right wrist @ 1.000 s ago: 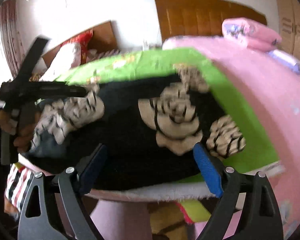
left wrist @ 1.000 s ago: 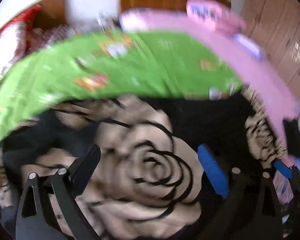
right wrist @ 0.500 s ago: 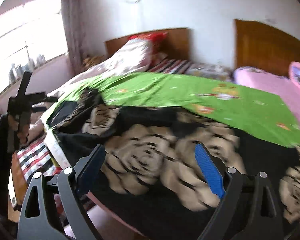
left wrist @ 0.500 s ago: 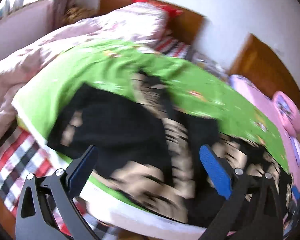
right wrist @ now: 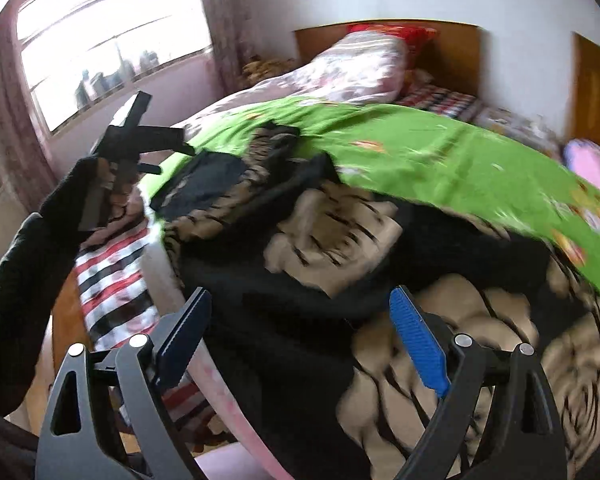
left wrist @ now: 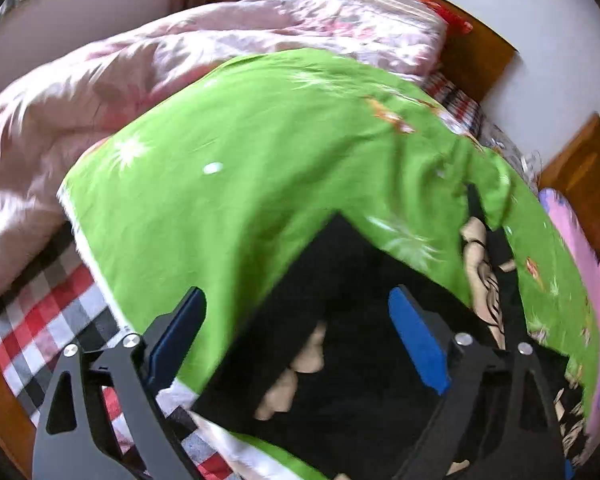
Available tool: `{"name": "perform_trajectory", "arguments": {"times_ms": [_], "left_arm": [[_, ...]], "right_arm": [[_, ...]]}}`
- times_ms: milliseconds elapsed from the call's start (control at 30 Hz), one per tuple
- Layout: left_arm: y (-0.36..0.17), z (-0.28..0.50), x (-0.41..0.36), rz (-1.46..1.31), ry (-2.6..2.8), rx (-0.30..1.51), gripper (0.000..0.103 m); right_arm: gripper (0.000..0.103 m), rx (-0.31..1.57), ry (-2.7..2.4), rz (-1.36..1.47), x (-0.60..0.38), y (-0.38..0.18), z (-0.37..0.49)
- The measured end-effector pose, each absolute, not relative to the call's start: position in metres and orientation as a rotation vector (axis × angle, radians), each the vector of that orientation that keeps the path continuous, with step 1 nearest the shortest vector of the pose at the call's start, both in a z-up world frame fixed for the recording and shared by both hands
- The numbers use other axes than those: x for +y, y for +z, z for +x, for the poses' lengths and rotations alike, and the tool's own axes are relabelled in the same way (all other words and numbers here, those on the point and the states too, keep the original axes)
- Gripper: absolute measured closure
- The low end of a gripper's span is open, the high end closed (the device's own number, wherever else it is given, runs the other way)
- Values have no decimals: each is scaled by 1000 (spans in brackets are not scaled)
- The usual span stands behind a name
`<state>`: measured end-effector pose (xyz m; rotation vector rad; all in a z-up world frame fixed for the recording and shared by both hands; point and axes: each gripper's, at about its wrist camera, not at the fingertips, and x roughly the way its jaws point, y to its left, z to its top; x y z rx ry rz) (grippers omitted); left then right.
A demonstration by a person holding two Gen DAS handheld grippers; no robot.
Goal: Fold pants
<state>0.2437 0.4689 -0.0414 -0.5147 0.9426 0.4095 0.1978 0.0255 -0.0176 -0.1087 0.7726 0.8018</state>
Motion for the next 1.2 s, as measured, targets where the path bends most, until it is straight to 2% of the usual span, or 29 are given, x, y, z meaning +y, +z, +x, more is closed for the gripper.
{"name": "perform_trajectory", "arguments": {"times_ms": [167, 267, 367, 433, 500, 567, 833, 900, 933, 967, 1000, 1200], "left_arm": [[-25, 171, 457, -585, 420, 779, 10], [-29, 118, 447, -665, 467, 677, 10], [-54, 100, 447, -776, 419, 669, 12], [-63, 104, 450, -781, 413, 679, 18], [-70, 112, 455, -801, 401, 696, 23], [-75, 121, 461, -800, 421, 702, 29], [-92, 150, 466, -752, 403, 760, 50], [-97, 157, 463, -728, 413, 780, 62], [-98, 159, 461, -708, 420, 784, 68], [-94, 159, 457, -679, 430, 777, 87], [-90, 158, 455, -655, 440, 774, 98], [-50, 161, 444, -524, 456, 709, 102]], "right_arm": [[15, 665, 1053, -302, 107, 20, 233], [16, 706, 1218, -387, 172, 17, 274], [20, 765, 1310, -411, 236, 7, 312], [20, 798, 1351, -417, 273, -2, 335], [26, 847, 1361, -452, 312, -17, 354], [42, 894, 1357, -470, 334, -28, 366], [58, 984, 1405, -510, 379, -57, 372], [73, 972, 1389, -525, 382, -59, 372], [92, 976, 1382, -524, 381, -59, 373], [96, 970, 1385, -537, 380, -58, 371], [97, 948, 1388, -557, 379, -56, 368], [98, 832, 1342, -545, 362, -29, 371]]}}
